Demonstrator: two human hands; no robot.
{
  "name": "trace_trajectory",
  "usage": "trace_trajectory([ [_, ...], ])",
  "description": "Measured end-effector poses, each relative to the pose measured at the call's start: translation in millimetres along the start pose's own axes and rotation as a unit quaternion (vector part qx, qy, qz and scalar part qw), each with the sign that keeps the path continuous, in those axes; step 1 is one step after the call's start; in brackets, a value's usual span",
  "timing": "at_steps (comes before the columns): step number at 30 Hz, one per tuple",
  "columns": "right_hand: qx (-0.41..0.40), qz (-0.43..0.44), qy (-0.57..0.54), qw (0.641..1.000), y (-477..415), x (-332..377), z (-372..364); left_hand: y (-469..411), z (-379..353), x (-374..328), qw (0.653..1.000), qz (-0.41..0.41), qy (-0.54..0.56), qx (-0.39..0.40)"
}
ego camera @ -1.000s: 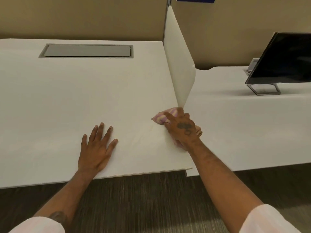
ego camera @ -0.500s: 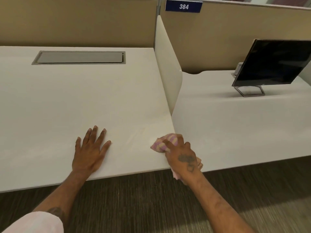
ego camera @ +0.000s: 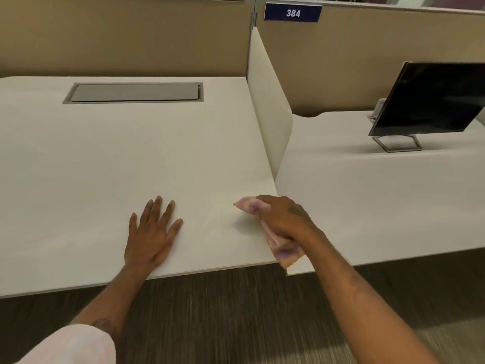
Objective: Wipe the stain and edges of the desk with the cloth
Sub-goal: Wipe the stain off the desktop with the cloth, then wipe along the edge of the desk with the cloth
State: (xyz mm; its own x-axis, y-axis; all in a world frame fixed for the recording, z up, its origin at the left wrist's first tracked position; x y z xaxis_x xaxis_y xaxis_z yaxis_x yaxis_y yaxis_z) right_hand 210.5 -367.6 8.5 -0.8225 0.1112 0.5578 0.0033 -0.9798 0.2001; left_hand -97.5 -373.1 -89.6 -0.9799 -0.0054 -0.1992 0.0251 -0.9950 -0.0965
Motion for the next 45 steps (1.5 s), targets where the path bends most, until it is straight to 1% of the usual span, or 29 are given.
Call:
trace_trajectory([
  [4, -0.057, 0.05, 0.065, 0.995, -26.1, 20.4, -38.9, 0.0, -2.0, 2.0, 1.0, -0.003, 0.001, -0.012],
  [6, -0.076, 0.059, 0.04, 0.995, -21.4, 25.1, -51.0, -0.6, -2.8, 2.7, 1.0, -0.004, -0.006, -0.011],
  [7, -0.062, 0.065, 0.04, 0.995, -15.2, 24.5, -55.4, -0.5, -3.1, 2.6, 1.0, -0.004, -0.007, -0.012],
  [9, -0.02, 0.054, 0.092, 0.994, 0.0, 16.6, -57.6, -0.1, -2.7, 2.3, 1.0, -0.003, 0.0, -0.013],
  [10, -0.007, 0.044, 0.096, 0.994, 10.5, 12.0, -55.7, 0.1, -2.3, 2.2, 1.0, -0.002, 0.003, -0.013],
  [13, 0.014, 0.047, 0.087, 0.995, 44.6, -2.9, -50.2, 1.6, -1.8, 1.7, 1.0, -0.006, 0.0, -0.005],
  [15, 0.034, 0.056, 0.142, 0.988, 66.5, -16.0, -48.4, 2.7, -0.4, 0.8, 1.0, -0.009, -0.001, 0.0],
  [17, 0.047, 0.052, 0.153, 0.986, 83.3, -28.6, -40.0, 4.3, 2.3, -1.3, 1.0, -0.01, -0.001, 0.004],
  [19, 0.067, 0.022, 0.125, 0.99, 92.0, -41.0, -25.5, 5.6, 4.1, -5.2, 1.0, 0.001, 0.01, 0.003],
  [21, 0.126, 0.005, 0.086, 0.988, 94.3, -53.4, -12.3, 5.6, 5.6, -17.9, 0.999, 0.017, 0.043, 0.006],
  [23, 0.178, -0.023, -0.026, 0.983, 93.9, -65.2, 3.5, 2.7, 6.4, -46.7, 0.998, -0.001, 0.063, 0.003],
  [24, 0.183, -0.049, -0.092, 0.977, 92.2, -73.4, 12.0, 0.4, 5.9, -66.1, 0.997, -0.02, 0.071, 0.002],
  [26, 0.152, -0.091, -0.197, 0.964, 85.4, -95.3, 29.0, -5.5, 3.0, -109.3, 0.994, -0.055, 0.092, 0.004],
  [30, 0.08, -0.138, -0.306, 0.939, 59.6, -142.1, 41.7, -16.7, -10.5, -191.7, 0.987, -0.094, 0.128, 0.023],
  [32, 0.06, -0.152, -0.342, 0.925, 42.1, -163.5, 39.6, -19.8, -21.6, -219.6, 0.987, -0.097, 0.122, 0.034],
  [35, 0.054, -0.167, -0.396, 0.901, 16.3, -192.7, 28.3, -24.0, -39.6, -236.6, 0.992, -0.075, 0.083, 0.051],
  [37, 0.065, -0.173, -0.42, 0.889, 1.5, -206.6, 19.0, -24.6, -47.7, -237.9, 0.996, -0.06, 0.043, 0.05],
  [39, 0.079, -0.165, -0.431, 0.883, -11.2, -214.5, 10.7, -23.1, -49.9, -238.5, 0.998, -0.059, 0.011, 0.034],
  [45, 0.112, -0.136, -0.471, 0.864, -46.4, -229.8, -10.7, -22.9, -49.5, -240.3, 0.998, -0.05, -0.003, 0.025],
])
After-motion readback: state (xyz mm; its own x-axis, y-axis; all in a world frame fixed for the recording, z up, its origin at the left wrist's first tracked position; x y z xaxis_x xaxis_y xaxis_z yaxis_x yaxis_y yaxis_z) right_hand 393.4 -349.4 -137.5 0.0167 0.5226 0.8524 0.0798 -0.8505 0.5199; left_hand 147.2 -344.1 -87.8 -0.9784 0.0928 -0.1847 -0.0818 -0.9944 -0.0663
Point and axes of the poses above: each hand's wrist, its own y-axis away from the middle knuckle, its own z-axis out of the back of the hand, x = y × z, the point moved 7 cm from there along -y, towards the middle knuckle, and after that the axes turned 11 degrees about -x, right-handed, at the moved point
